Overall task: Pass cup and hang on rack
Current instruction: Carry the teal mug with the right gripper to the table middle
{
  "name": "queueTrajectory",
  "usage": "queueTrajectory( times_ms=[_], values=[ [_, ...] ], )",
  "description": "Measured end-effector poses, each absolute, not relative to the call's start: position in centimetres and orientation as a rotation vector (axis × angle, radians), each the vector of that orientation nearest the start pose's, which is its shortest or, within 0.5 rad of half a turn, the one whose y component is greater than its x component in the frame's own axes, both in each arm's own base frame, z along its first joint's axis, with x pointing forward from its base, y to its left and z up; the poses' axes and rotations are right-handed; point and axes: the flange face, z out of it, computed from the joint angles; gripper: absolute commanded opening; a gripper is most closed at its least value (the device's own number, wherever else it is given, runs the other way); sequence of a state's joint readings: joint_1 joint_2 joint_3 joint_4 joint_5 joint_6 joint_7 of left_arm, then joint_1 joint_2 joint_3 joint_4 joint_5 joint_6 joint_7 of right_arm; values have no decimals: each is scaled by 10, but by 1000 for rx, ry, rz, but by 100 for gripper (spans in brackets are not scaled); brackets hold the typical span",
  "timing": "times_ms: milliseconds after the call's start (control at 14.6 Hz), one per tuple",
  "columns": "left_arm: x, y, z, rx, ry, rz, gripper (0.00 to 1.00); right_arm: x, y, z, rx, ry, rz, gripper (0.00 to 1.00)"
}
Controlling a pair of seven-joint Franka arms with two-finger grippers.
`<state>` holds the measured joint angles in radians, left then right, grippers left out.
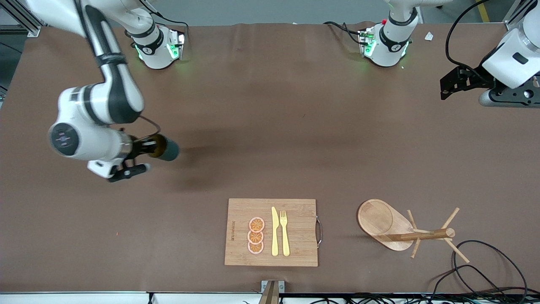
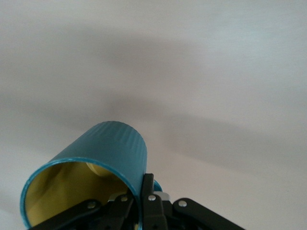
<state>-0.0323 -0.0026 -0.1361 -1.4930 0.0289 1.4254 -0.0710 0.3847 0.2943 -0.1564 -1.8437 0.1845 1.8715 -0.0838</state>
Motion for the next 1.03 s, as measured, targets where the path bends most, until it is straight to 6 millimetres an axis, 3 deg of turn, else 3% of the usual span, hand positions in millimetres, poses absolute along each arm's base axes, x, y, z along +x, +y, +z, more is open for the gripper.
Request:
queueTrajectory(
  times_ms=[273,478,752,1025],
  values=[
    [532,-87,650,-3100,147,95,100,536,291,355,-3058,-145,279,0],
    [532,-87,650,-3100,147,94,100,496,376,352,-3058,-47,148,0],
    [532,-87,650,-3100,147,94,100,457,454,305,-3062,61,74,0],
    [532,-86,650,-3101,144,93,100,451,511,267,-3077,96,49,0]
  ],
)
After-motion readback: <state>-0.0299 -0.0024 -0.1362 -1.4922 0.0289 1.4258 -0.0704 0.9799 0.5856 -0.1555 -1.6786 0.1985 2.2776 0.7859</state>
